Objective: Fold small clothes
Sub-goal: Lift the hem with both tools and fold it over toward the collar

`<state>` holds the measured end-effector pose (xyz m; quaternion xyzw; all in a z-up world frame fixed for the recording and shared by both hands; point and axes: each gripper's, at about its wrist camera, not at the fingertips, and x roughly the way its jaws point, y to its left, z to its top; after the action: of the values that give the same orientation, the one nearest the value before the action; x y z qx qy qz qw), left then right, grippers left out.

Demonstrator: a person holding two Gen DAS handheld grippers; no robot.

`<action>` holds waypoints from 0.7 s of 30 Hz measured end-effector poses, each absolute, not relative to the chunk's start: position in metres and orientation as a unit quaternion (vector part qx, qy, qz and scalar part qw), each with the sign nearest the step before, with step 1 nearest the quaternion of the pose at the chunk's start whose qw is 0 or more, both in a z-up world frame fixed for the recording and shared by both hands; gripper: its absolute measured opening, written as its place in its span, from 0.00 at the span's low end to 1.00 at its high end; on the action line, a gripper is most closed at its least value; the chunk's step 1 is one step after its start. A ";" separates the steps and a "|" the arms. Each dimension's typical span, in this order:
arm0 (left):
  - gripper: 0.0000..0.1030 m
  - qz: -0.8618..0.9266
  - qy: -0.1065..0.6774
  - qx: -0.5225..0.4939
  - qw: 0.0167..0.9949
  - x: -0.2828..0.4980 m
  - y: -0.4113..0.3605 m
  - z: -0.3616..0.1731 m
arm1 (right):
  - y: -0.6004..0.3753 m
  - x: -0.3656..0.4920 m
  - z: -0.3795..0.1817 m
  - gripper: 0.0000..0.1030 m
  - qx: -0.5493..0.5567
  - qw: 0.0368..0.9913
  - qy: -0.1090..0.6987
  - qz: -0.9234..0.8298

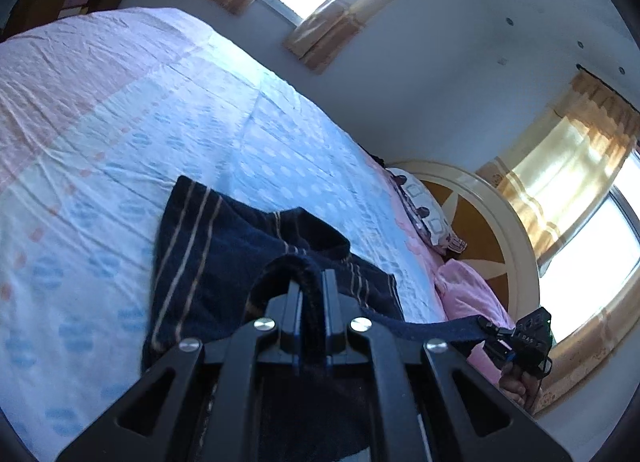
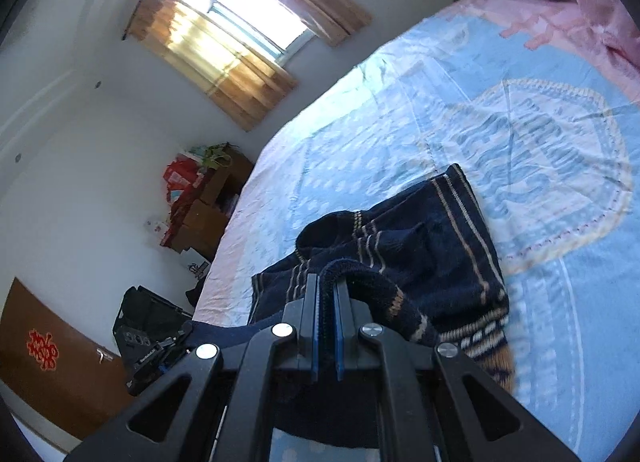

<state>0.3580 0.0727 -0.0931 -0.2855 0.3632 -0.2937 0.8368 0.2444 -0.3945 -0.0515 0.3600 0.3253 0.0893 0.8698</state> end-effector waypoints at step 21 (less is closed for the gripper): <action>0.16 -0.184 0.425 -0.329 0.823 0.467 0.076 -0.157 | -0.443 0.405 -0.134 0.13 0.411 0.813 0.412 0.028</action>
<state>0.4670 0.0756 -0.1572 -0.3292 0.4246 -0.1839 0.8231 0.4053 -0.4425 -0.1341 0.4114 0.4118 0.0281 0.8126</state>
